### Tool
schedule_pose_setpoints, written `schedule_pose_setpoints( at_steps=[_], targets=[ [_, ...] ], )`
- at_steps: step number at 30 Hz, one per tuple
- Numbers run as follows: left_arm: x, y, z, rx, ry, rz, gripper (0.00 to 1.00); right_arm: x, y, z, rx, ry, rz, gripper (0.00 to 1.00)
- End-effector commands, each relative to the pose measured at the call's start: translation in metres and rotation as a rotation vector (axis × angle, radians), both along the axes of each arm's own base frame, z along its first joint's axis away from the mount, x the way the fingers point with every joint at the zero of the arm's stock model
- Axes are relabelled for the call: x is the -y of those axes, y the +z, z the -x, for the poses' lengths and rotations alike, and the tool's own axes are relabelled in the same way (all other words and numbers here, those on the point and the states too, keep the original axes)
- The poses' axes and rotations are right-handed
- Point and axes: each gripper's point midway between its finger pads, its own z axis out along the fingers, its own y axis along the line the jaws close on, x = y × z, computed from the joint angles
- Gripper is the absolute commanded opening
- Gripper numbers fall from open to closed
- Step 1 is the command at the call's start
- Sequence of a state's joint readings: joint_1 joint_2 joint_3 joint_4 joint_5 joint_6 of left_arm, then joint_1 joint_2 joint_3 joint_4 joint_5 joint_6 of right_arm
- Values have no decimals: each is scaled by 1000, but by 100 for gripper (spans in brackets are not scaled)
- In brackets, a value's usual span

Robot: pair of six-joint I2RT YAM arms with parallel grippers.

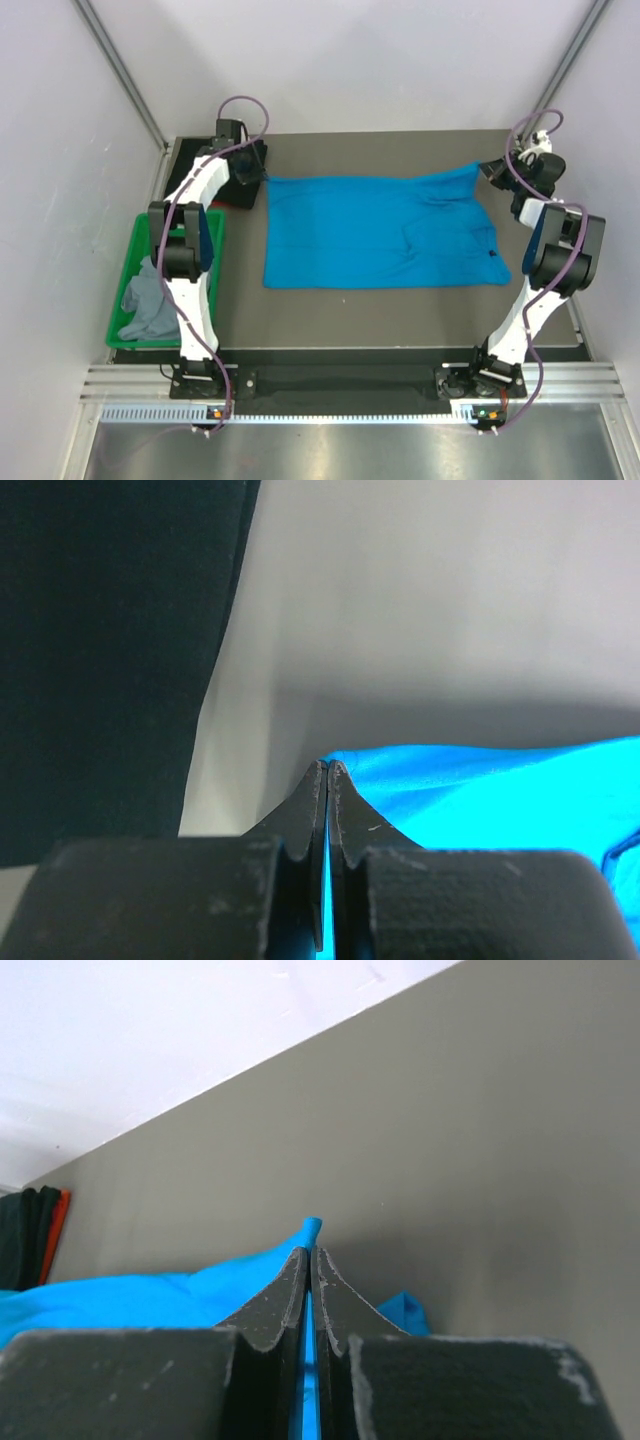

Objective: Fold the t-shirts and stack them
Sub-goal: Fold the tshirt

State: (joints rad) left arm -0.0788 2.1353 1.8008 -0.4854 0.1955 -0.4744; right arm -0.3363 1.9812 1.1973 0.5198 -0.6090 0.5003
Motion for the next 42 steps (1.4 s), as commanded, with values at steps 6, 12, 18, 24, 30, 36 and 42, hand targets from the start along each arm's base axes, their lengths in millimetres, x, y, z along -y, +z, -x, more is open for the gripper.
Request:
schedule_pose_setpoints(
  at_steps=[6, 12, 18, 24, 30, 36, 42],
  targets=[
    [-2, 10, 35, -29, -37, 15, 0, 14, 44, 40, 72, -129, 103, 0],
    [-6, 5, 60, -53, -34, -3, 0, 15, 24, 75, 12, -179, 101, 0],
    [-5, 7, 78, -87, -52, -3, 0, 28, 11, 107, -25, -279, 76, 0],
    [-2, -1, 106, -121, -45, -3, 0, 29, -5, 127, -82, -298, 75, 0],
    [4, -16, 126, -161, -69, -29, 0, 33, -12, 142, -107, -323, 53, 0],
    [-4, -31, 142, -194, -49, -74, 0, 37, -23, 157, -140, -347, 61, 0],
    [-7, -40, 149, -221, -49, -96, 0, 36, -40, 165, -188, -348, 53, 0]
  ],
)
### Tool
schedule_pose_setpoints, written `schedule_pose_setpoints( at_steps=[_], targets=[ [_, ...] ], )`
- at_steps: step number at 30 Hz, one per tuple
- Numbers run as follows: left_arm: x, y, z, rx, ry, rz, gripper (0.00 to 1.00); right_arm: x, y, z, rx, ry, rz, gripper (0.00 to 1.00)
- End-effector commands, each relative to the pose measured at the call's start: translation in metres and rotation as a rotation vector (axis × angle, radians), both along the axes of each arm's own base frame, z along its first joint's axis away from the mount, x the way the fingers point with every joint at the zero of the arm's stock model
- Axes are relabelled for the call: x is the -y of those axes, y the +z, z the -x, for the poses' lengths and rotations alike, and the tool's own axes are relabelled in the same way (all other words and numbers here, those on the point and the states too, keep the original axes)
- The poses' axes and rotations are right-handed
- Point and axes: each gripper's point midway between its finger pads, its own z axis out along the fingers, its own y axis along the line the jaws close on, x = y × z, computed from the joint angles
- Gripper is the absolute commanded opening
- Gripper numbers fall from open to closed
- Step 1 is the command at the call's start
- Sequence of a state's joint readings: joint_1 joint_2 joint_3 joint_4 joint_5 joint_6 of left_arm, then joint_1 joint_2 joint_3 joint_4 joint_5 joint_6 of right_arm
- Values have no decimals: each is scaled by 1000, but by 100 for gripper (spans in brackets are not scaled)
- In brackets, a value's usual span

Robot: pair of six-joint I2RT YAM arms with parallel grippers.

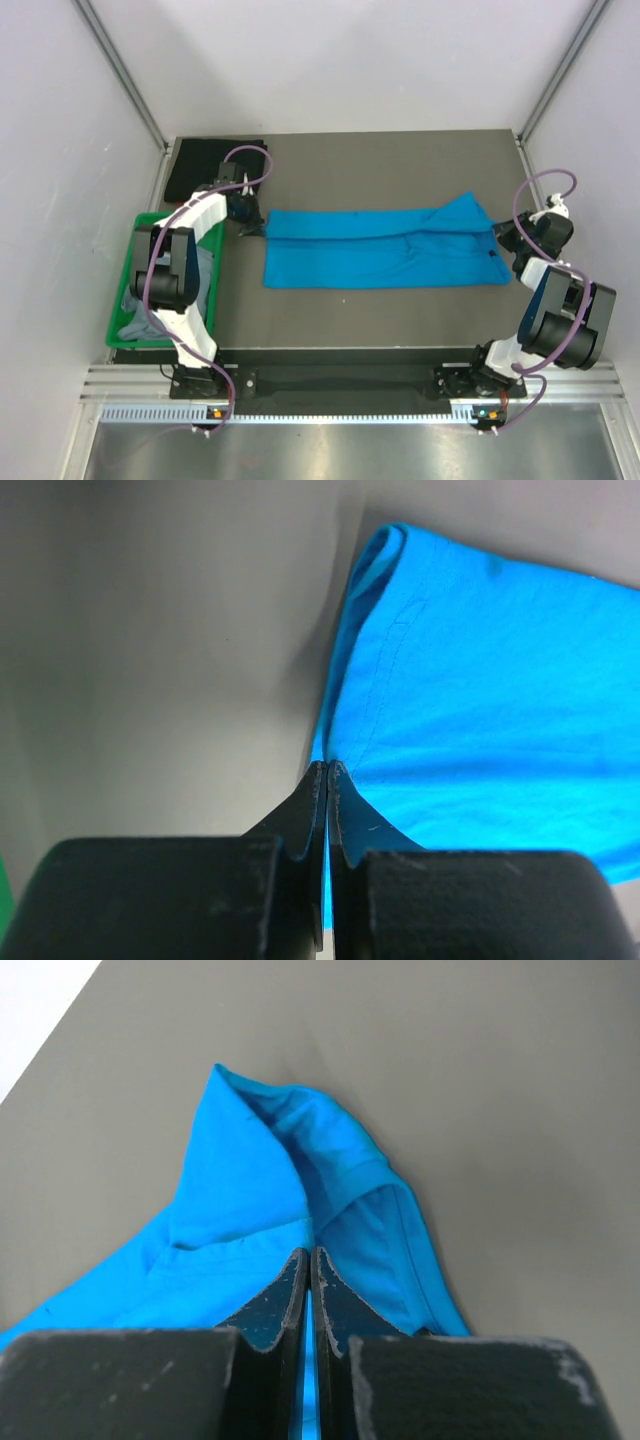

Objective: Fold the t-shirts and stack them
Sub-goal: Fold the tshirt

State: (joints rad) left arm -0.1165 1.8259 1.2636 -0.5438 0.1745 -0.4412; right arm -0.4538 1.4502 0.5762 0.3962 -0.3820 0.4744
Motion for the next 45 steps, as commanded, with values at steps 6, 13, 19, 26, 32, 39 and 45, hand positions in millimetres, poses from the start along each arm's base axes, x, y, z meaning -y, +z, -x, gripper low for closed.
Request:
schedule_pose_setpoints(
  at_steps=[6, 13, 19, 26, 32, 39, 45],
  targets=[
    [-8, 14, -3, 55, 1, -43, 0, 13, 7, 8, 29, -38, 47, 0],
    [0, -1, 3, 6, -22, -54, 0, 7, 2, 13, 28, -34, 19, 0],
    [1, -8, 7, -20, -33, -76, 0, 4, -4, 15, 21, -29, -4, 0],
    [0, -16, 11, -52, -33, -101, 0, 5, -11, 18, -7, -42, -17, 0],
    [-4, -16, 13, -88, -23, -133, 8, 5, -14, 19, -17, -48, -23, 0],
    [5, 16, 7, -69, -65, -119, 36, 12, -24, 21, -130, -92, -65, 19],
    [42, 50, -22, 33, -157, 43, 35, 17, -17, 20, -219, -132, -97, 30]
  ],
)
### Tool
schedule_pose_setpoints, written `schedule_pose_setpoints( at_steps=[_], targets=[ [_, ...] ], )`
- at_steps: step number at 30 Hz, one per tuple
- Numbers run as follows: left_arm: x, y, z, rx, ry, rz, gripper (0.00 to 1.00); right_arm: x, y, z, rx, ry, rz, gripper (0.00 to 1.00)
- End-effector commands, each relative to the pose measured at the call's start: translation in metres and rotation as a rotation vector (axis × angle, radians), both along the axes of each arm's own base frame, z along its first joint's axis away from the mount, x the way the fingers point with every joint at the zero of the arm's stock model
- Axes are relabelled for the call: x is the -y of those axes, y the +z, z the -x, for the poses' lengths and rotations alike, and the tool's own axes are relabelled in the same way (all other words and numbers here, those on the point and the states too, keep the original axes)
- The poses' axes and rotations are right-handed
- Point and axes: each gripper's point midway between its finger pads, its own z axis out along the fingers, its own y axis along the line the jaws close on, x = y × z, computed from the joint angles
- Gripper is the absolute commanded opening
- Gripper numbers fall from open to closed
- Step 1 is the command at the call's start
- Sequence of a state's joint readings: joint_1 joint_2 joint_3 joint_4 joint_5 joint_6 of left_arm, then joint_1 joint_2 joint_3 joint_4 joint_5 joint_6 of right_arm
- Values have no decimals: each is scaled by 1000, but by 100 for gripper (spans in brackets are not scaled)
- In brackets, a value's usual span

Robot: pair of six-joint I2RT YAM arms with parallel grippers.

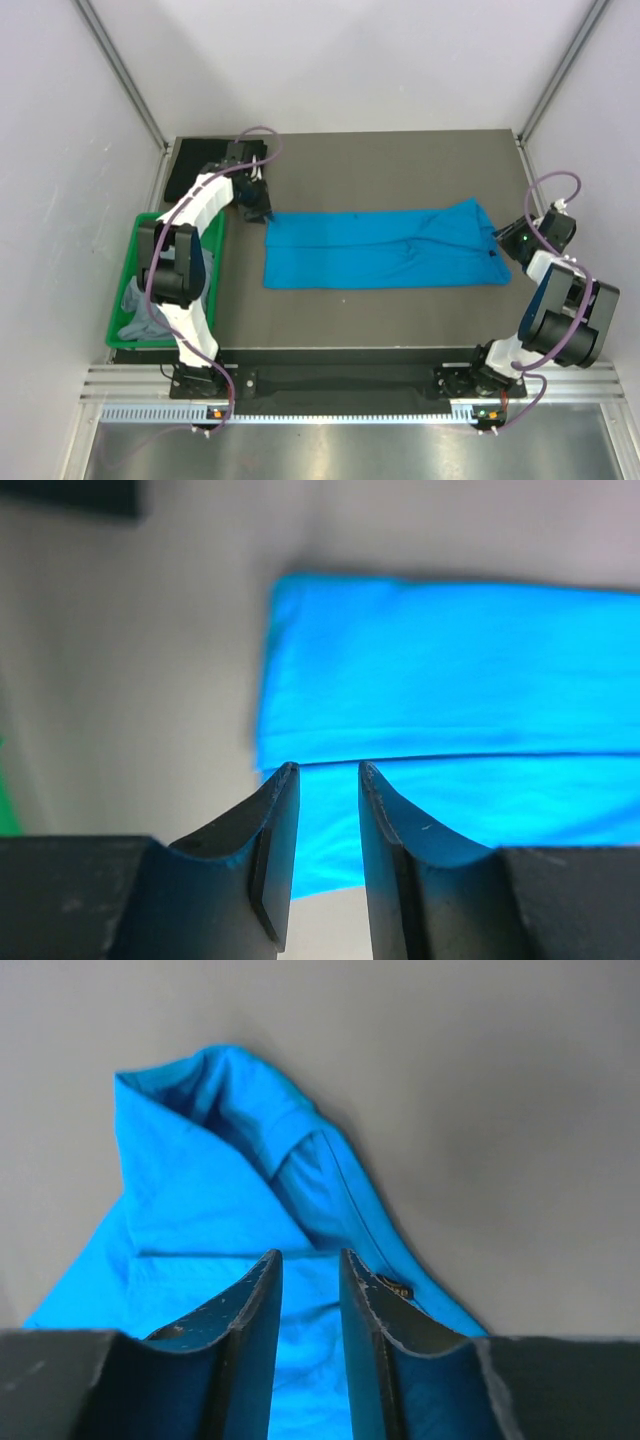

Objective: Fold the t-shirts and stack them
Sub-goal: Fold the tshirt

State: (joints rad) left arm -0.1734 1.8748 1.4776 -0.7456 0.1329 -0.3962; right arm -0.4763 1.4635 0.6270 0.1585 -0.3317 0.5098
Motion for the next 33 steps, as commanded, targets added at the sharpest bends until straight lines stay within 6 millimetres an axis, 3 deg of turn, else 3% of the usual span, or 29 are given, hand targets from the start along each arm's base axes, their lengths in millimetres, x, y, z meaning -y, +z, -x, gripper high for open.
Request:
schedule_pose_setpoints(
  at_steps=[1, 5, 8, 14, 15, 16, 18, 19, 21, 29, 33],
  targets=[
    [36, 16, -16, 45, -94, 142, 35, 12, 17, -5, -26, -48, 2, 32],
    [59, 14, -25, 13, -141, 246, 35, -6, 36, -23, 42, 82, -16, 38],
    [80, 24, -20, 14, -198, 312, 34, -17, 44, -39, 73, 213, -32, 51],
    [114, 33, 16, 9, -325, 326, 35, -36, 52, -72, 115, 383, -36, 56],
    [122, 36, 23, 20, -348, 325, 35, -35, 60, -84, 140, 410, -1, 56],
    [126, 36, 28, 18, -364, 331, 35, -38, 49, -88, 116, 430, -10, 57],
    [134, 32, 43, 0, -395, 328, 35, -48, 46, -97, 109, 493, -11, 57],
    [137, 37, 47, 15, -405, 330, 35, -46, 47, -108, 115, 530, 28, 56],
    [144, 38, 60, 8, -436, 347, 35, -45, 40, -111, 66, 539, 57, 56],
    [148, 58, 65, 62, -461, 371, 34, -43, 32, -119, 25, 599, 145, 56],
    [146, 57, 63, 64, -456, 356, 33, -50, 30, -120, 33, 634, 137, 54]
  ],
)
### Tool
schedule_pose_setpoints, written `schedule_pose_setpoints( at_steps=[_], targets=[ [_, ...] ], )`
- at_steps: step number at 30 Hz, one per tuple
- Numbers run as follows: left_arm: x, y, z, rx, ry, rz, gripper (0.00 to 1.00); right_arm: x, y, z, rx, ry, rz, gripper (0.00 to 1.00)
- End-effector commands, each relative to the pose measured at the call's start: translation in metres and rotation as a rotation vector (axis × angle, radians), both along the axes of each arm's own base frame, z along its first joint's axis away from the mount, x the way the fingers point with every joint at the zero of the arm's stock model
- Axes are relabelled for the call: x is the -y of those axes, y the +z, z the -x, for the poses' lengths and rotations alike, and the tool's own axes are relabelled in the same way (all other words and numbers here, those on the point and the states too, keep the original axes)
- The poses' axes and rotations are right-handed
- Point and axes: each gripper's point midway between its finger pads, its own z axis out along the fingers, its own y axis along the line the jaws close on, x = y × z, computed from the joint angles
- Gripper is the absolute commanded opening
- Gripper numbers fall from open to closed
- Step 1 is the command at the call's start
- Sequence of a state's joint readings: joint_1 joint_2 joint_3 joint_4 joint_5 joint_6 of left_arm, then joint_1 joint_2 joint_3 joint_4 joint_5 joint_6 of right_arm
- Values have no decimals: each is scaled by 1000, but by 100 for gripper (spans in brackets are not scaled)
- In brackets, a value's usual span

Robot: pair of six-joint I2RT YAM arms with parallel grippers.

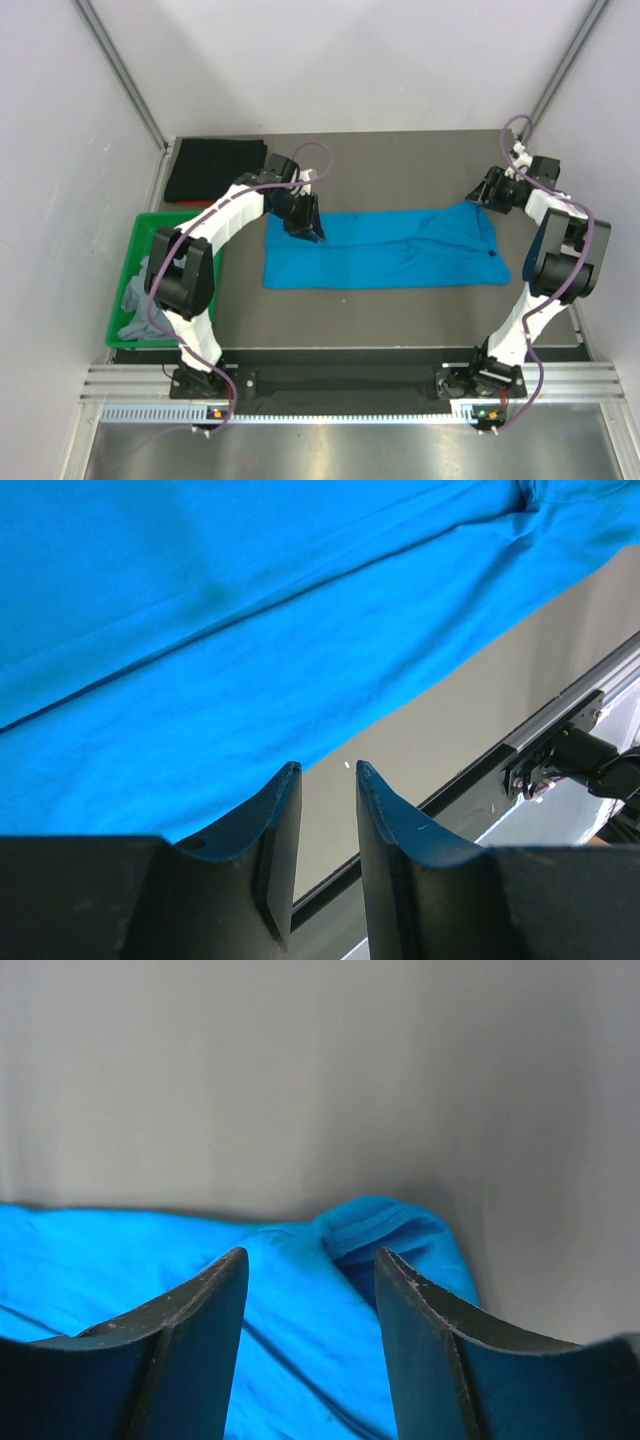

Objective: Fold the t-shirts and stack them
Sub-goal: Fold the tshirt

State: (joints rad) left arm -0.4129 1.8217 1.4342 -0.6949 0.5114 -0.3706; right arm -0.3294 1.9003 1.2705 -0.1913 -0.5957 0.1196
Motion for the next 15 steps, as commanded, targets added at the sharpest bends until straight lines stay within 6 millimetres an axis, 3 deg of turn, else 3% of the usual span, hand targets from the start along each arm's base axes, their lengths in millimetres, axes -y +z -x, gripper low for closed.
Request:
schedule_pose_setpoints(
  at_steps=[1, 9, 15],
  targets=[
    [4, 23, -9, 89, -14, 40, 33, -4, 9, -11, 45, 66, 43, 53],
    [2, 22, -9, 90, -10, 34, 32, -7, 9, -17, 47, 83, 48, 51],
    [2, 21, -9, 88, -10, 33, 31, -14, 13, -12, 48, 95, 56, 25]
  ],
)
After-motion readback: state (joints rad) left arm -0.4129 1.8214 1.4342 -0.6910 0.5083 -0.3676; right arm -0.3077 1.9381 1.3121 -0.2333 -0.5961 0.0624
